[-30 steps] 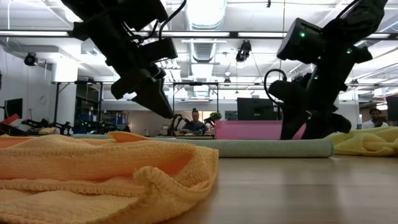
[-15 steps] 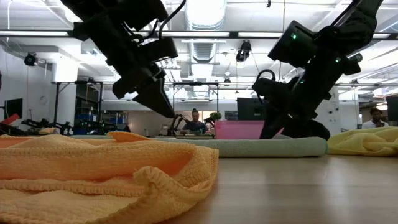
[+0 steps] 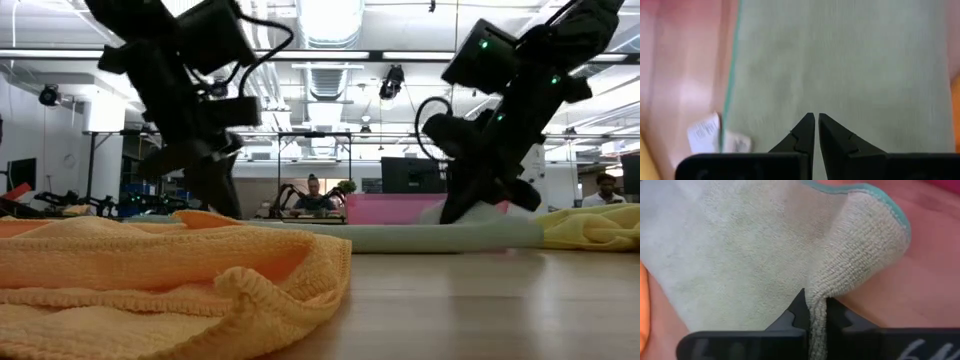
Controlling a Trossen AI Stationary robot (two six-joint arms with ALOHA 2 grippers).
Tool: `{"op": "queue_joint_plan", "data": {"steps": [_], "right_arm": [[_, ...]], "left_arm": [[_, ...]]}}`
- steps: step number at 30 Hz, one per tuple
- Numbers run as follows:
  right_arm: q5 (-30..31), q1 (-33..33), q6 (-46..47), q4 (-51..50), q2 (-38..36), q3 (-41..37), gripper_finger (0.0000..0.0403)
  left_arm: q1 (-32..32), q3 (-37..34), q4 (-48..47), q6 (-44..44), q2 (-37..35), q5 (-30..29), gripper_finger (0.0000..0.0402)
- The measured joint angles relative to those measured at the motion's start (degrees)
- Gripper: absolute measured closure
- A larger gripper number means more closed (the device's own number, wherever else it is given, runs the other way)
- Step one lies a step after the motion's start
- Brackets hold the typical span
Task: Fold microfiber towels
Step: Fold the green microfiber cloth
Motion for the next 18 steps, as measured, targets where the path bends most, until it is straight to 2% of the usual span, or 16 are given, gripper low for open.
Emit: {"op": "queue_joint_plan", "data": {"steps": [6,9,14,18], "right_arm": [[0.21,0.09,0.93,-8.86,-7.88,0.0,0.0393],[0.29,0.32,1.92,-9.44,-10.9,0.0,0.0393],[0.34,1.28,2.14,-3.16,-11.52,0.0,0.0394],[0.25,1.25,1.71,6.48,-8.0,0.0,0.0394]], "left_arm": [[-0.02,-1.73,1.19,-2.37,0.0,0.23,0.0391],[-0.02,-1.9,1.51,-2.37,0.0,0.24,0.0391],[-0.02,-1.9,2.17,-1.33,-1.78,0.02,0.0391],[-0.02,-1.9,1.57,1.91,-7.56,-1.12,0.0391]]}}
